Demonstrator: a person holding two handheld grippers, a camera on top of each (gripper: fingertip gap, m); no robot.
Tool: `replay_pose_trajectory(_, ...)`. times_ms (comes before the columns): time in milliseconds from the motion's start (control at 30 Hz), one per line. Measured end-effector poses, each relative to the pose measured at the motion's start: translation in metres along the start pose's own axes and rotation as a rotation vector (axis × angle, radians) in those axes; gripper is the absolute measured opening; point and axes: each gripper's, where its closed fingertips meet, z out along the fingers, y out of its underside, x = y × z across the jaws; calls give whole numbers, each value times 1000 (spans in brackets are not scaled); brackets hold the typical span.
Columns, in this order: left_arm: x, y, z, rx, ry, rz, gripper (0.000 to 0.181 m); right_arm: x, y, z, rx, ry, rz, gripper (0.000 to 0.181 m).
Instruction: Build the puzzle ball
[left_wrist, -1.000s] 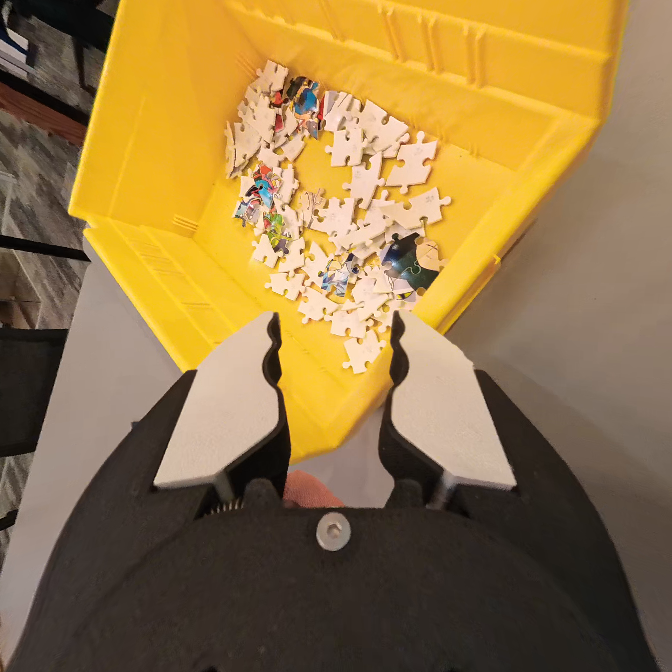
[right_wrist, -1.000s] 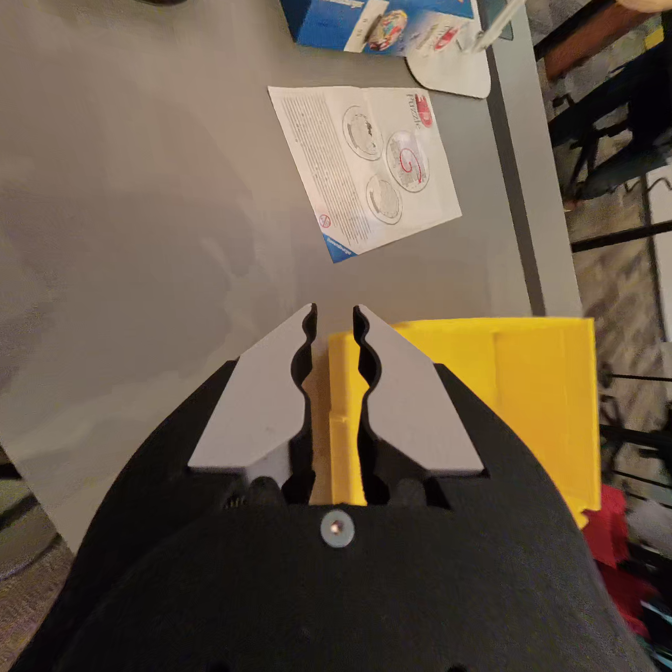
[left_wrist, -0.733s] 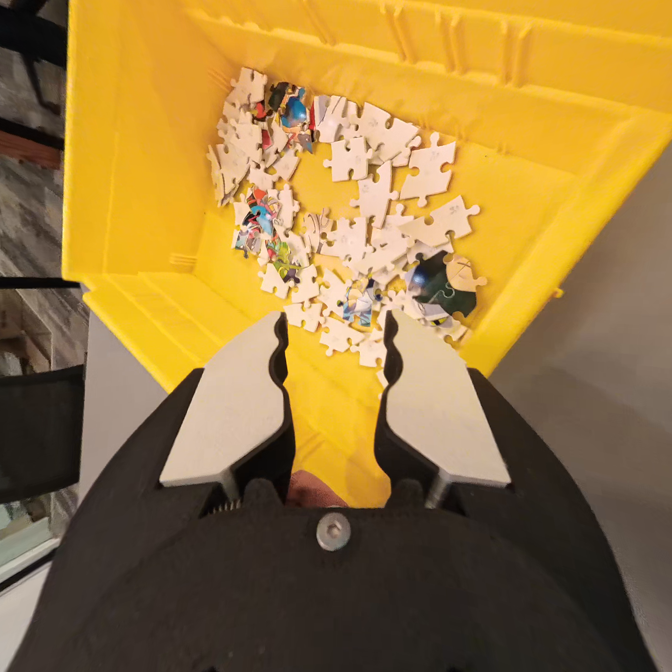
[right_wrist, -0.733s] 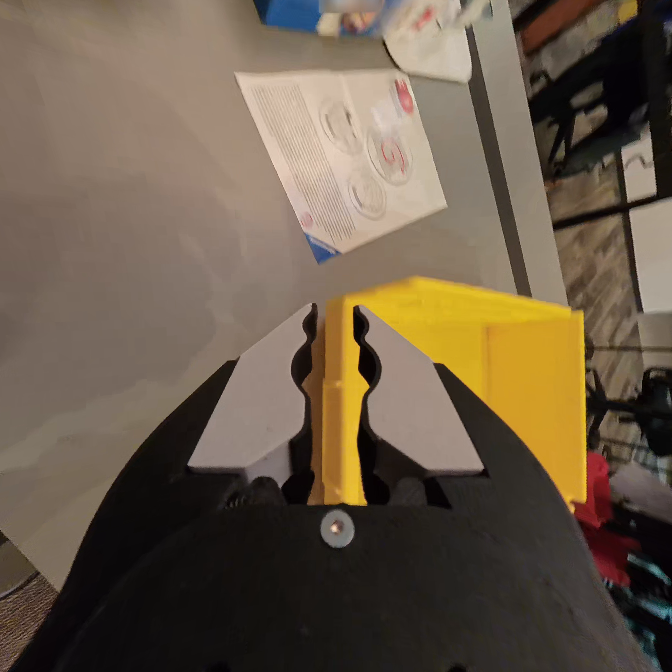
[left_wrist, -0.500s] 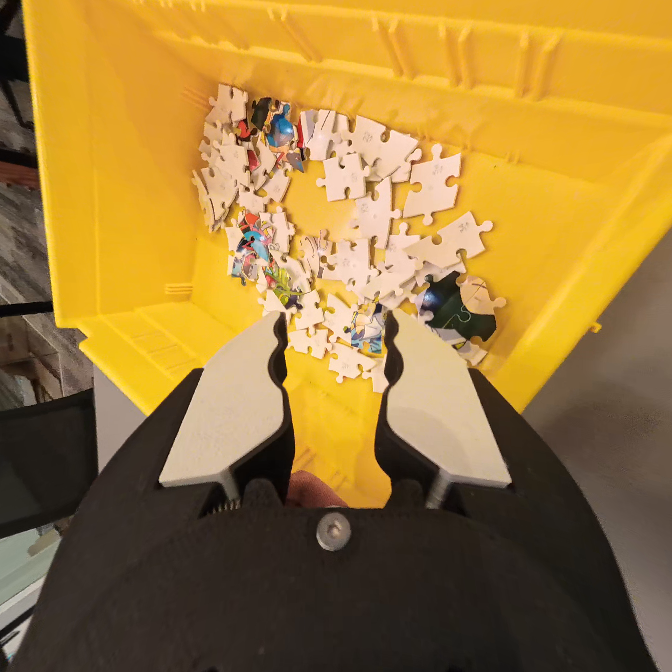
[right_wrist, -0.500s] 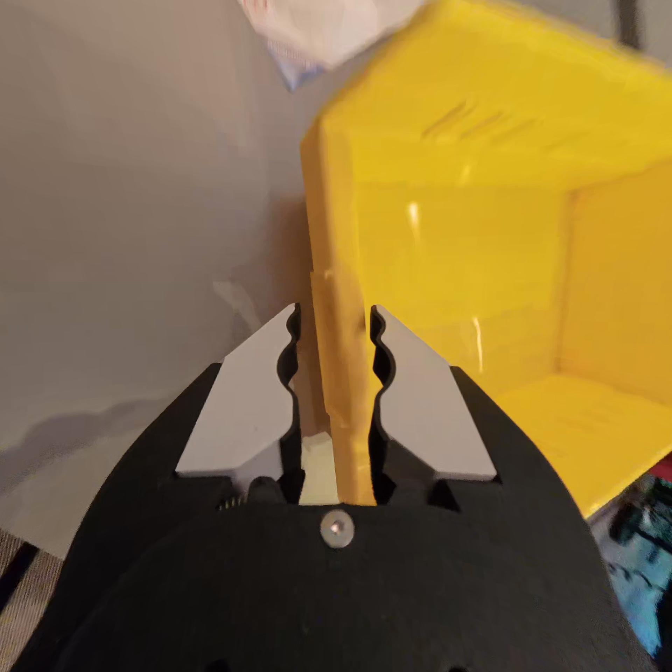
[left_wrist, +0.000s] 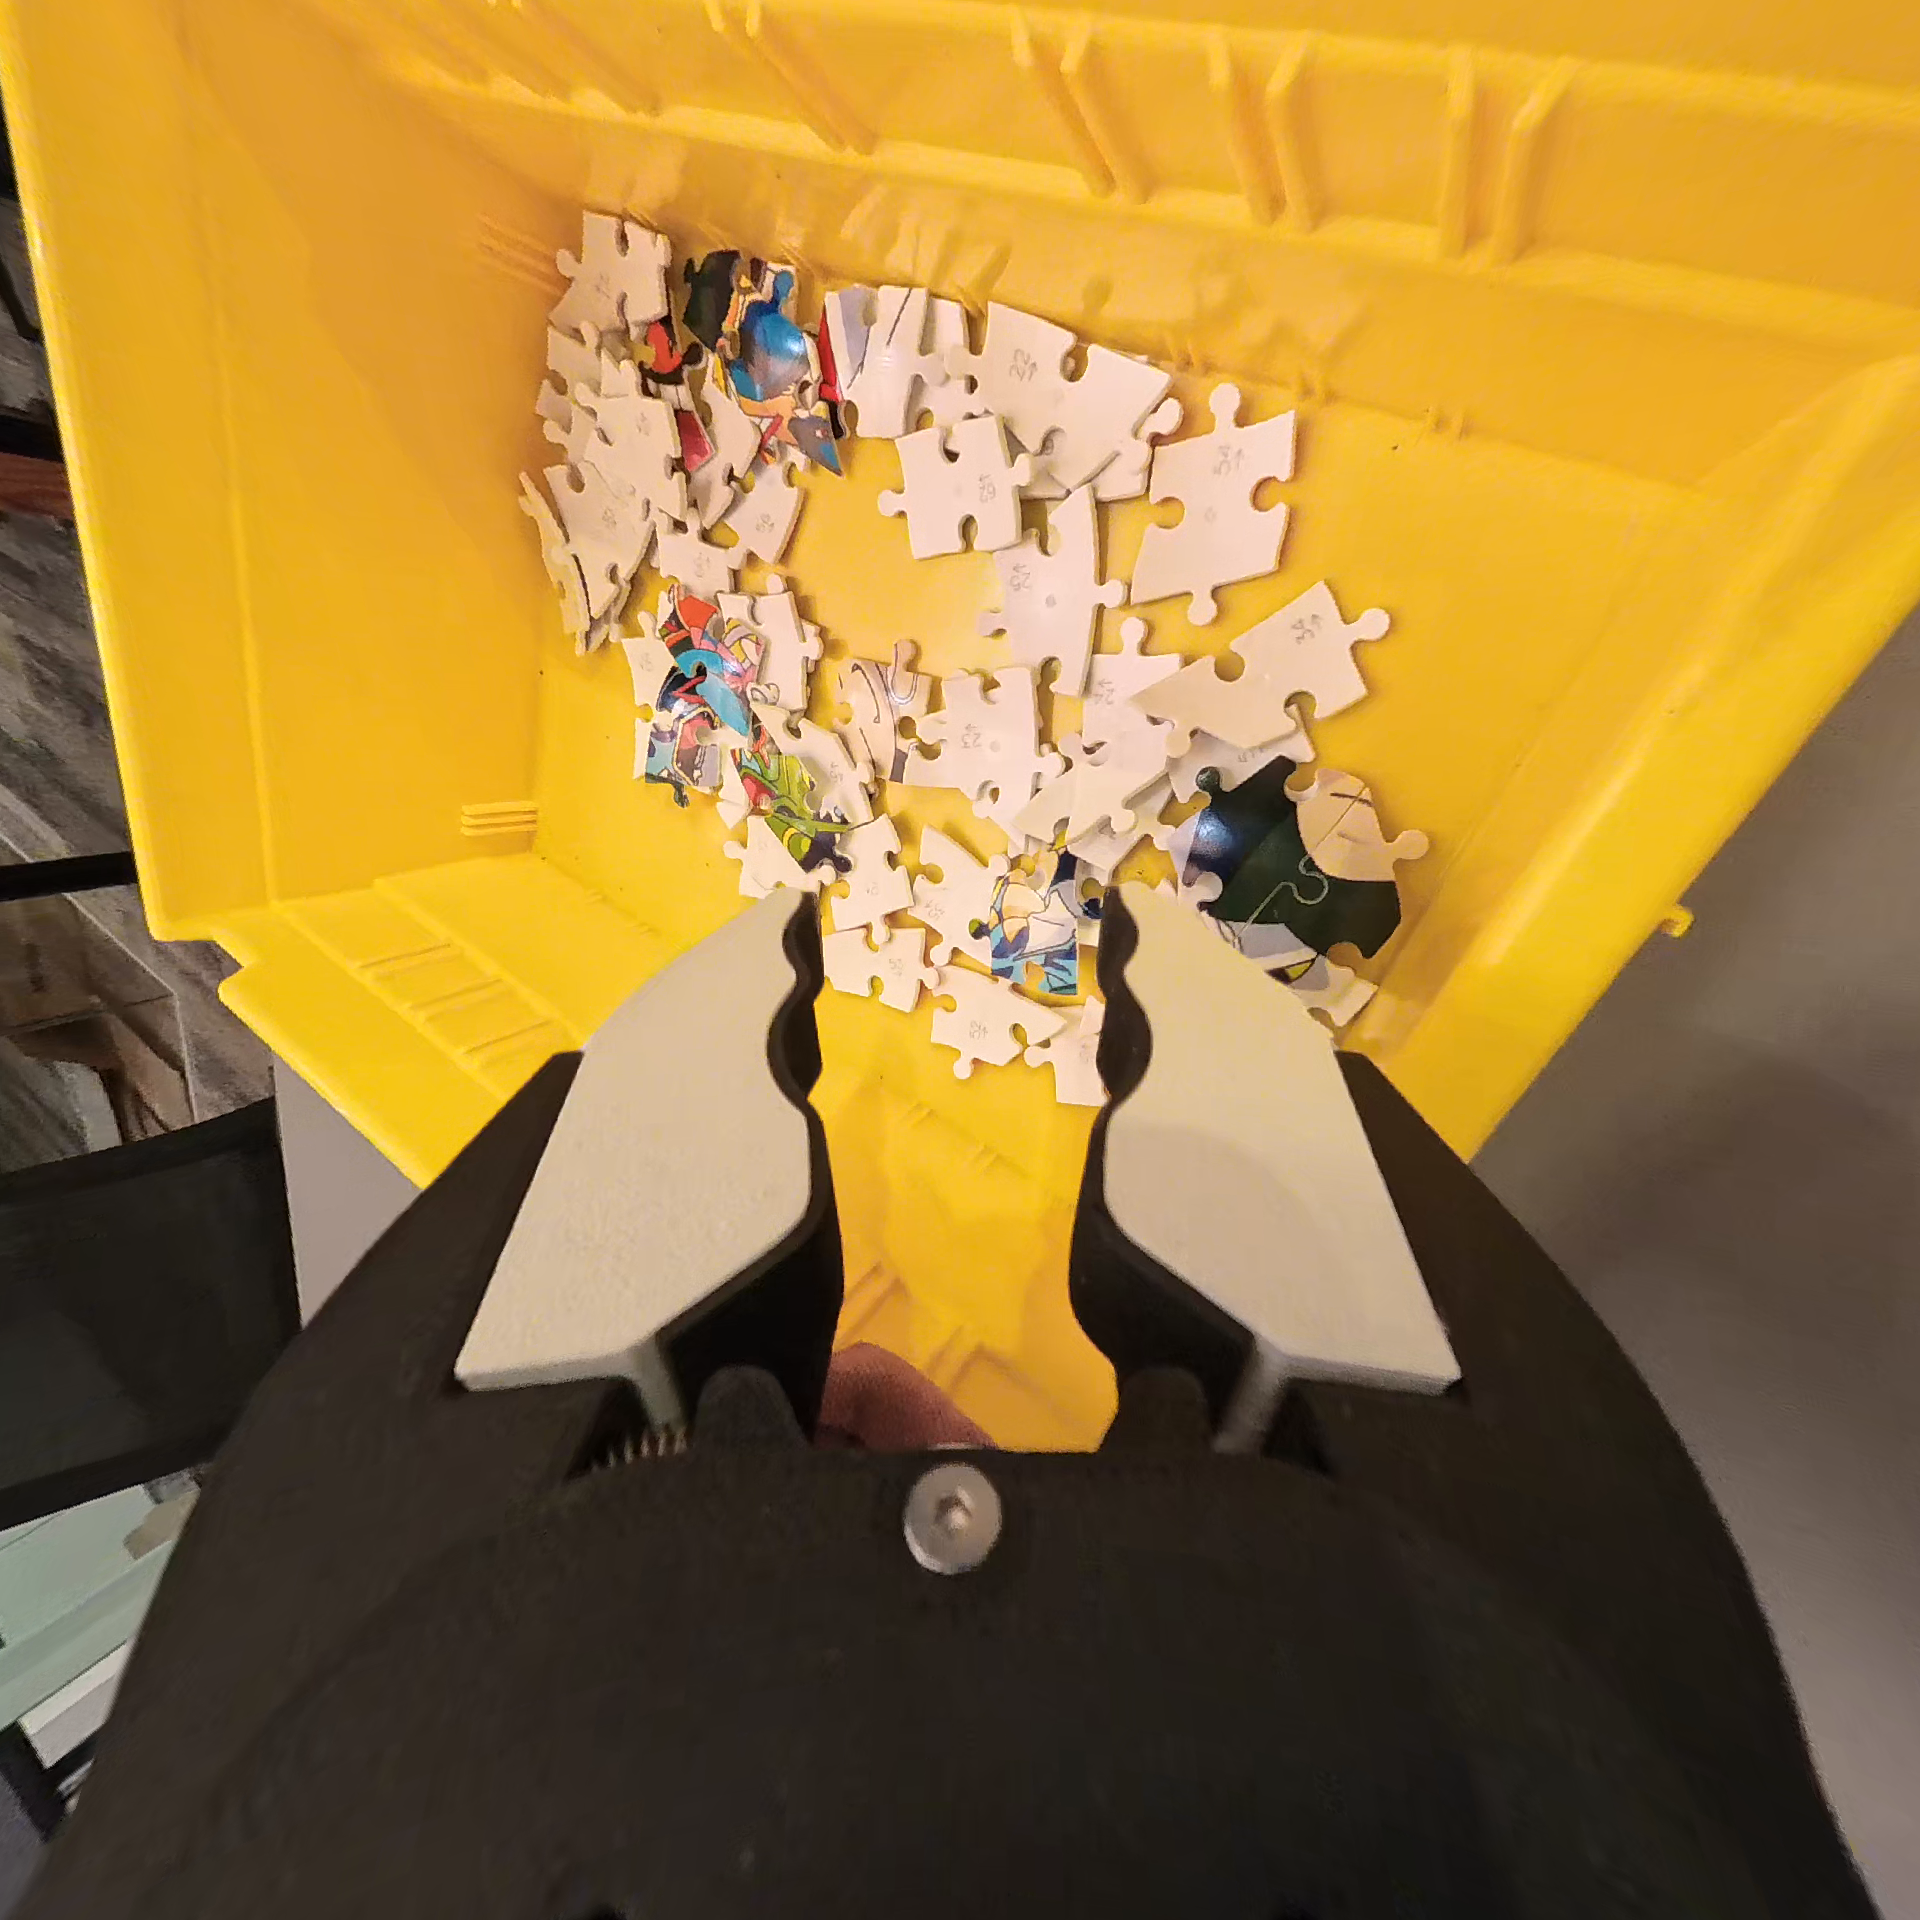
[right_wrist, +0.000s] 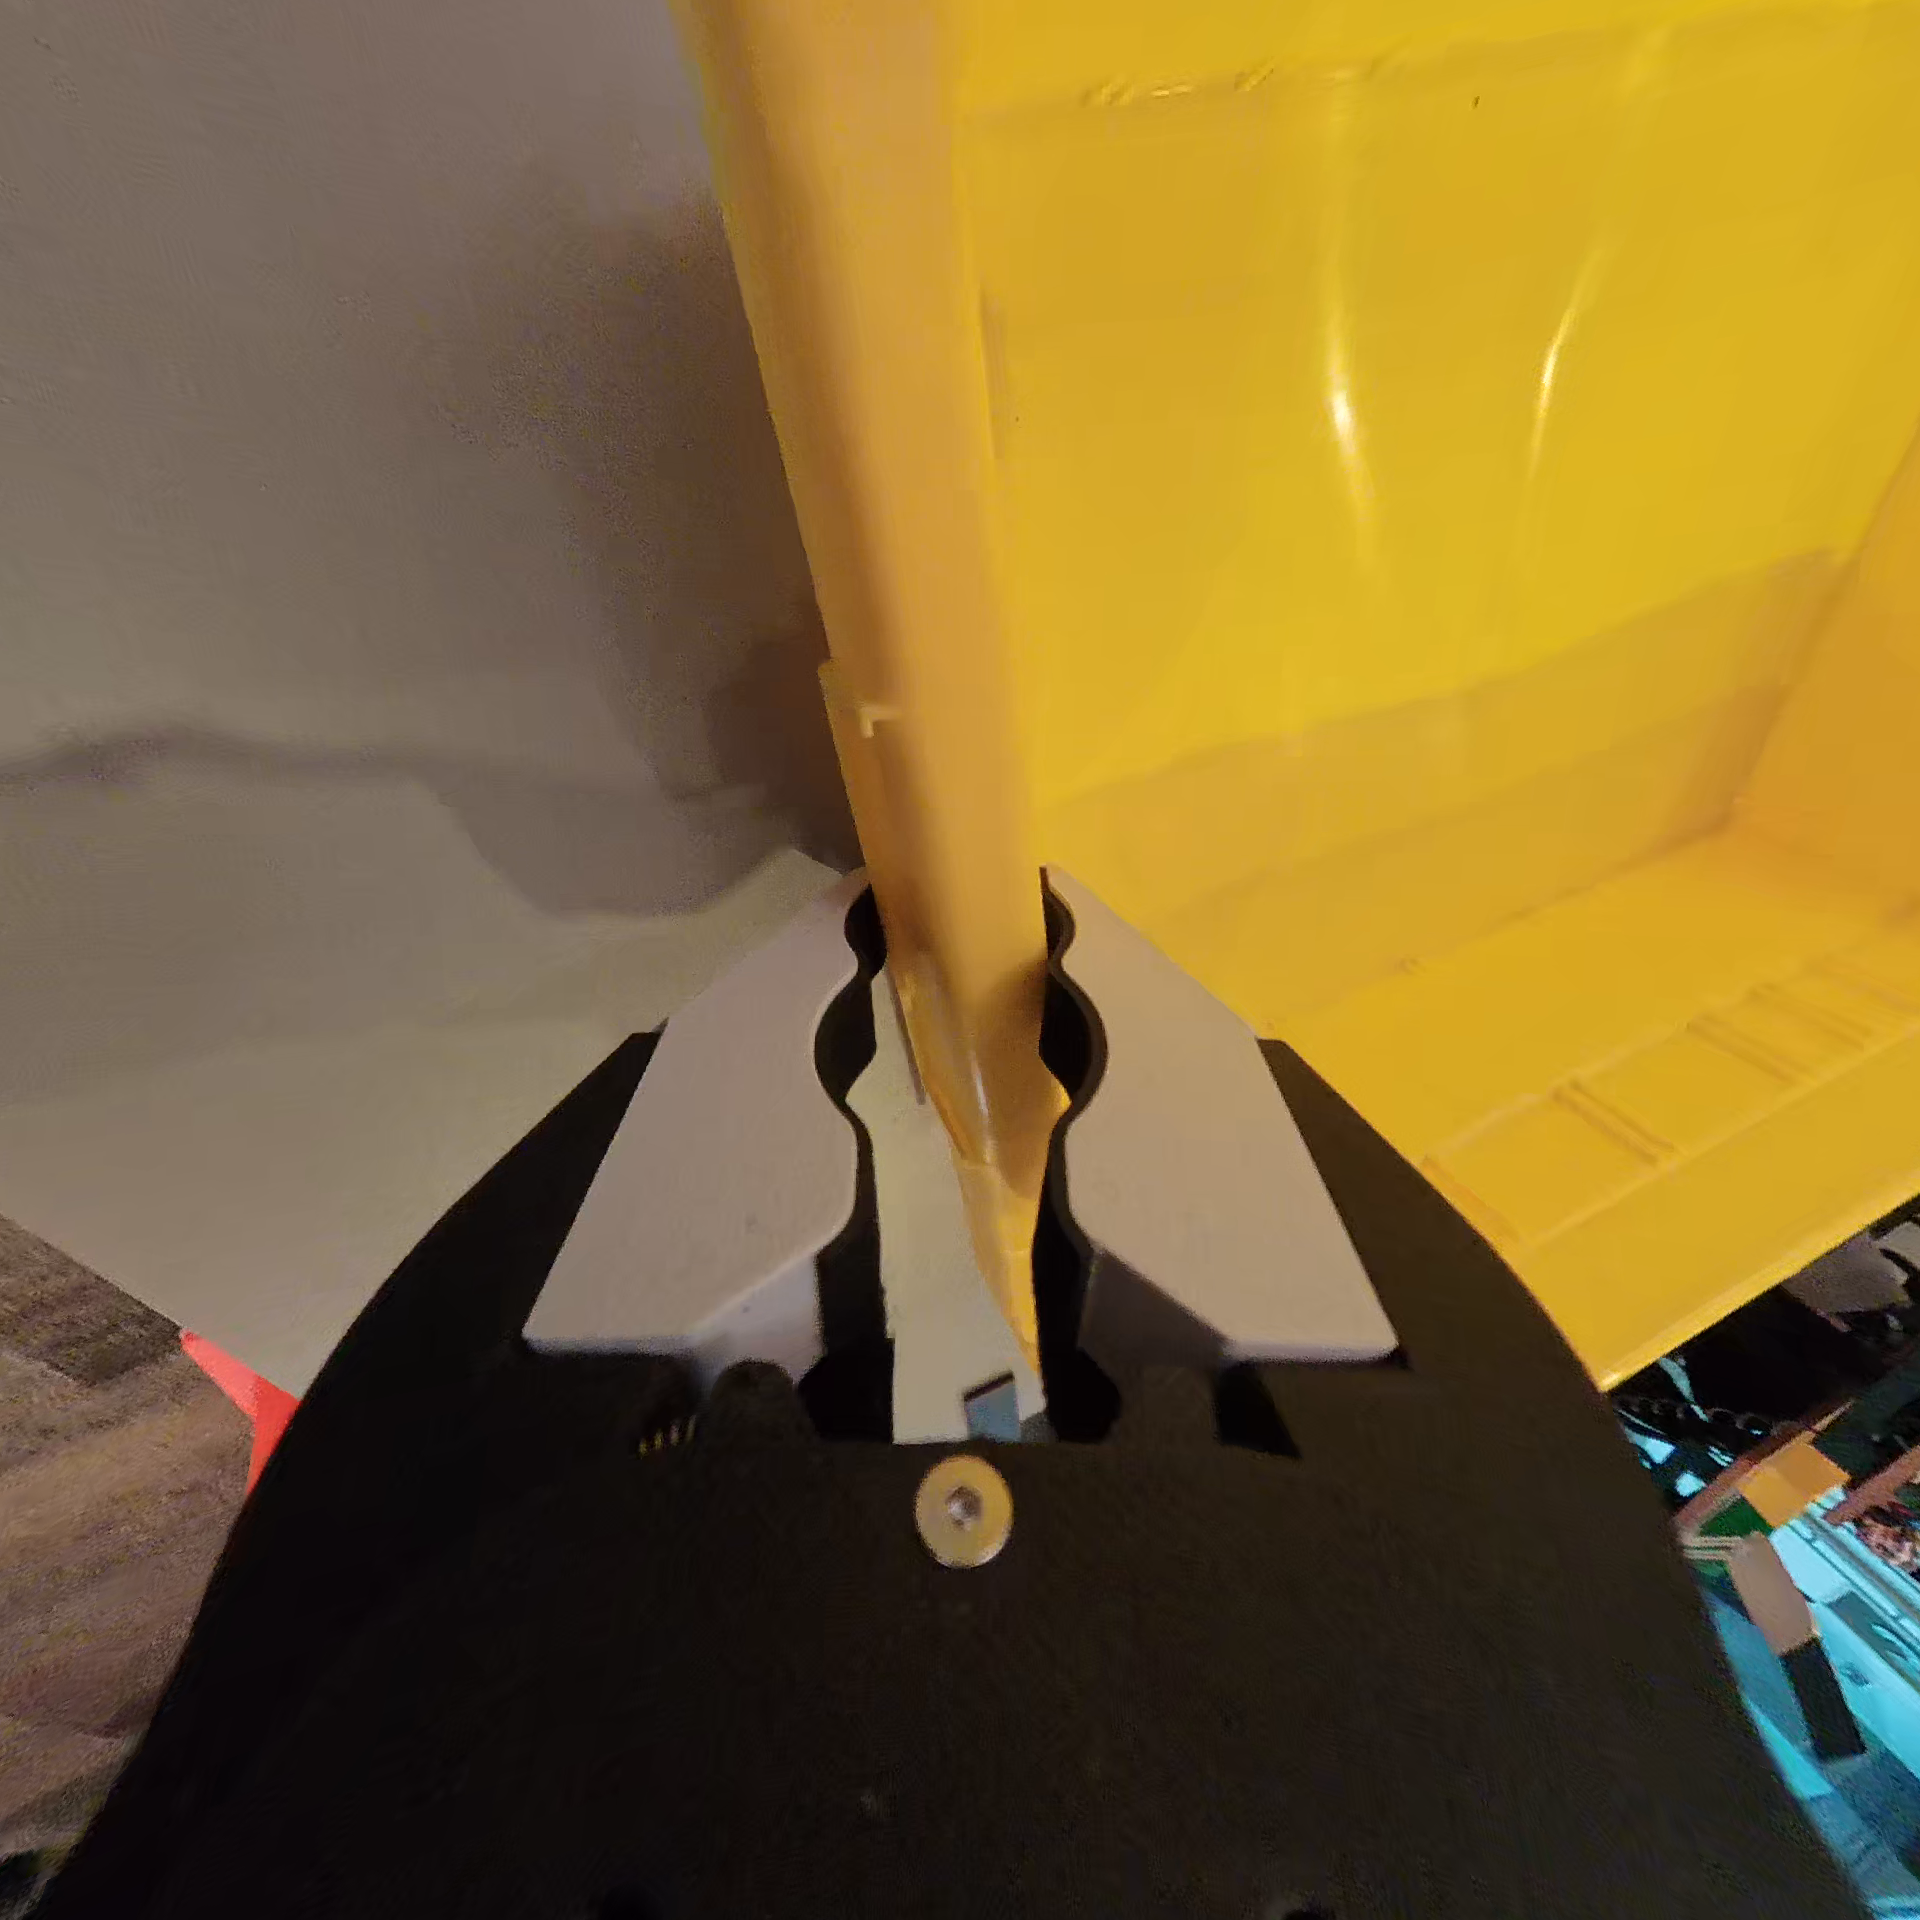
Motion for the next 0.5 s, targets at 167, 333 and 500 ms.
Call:
replay_pose_trajectory(167,-1,2,-2,-3,-6,-14,51,4,10,0,-22,0,9,28)
replay_pose_trajectory(333,-13,7,-9,-7,-38,-37,51,12,-1,-34,78,101,191,34)
replay_pose_trajectory(500,-35,9,-13,12,-95,-67,44,4,-35,-90,278,229,377,24)
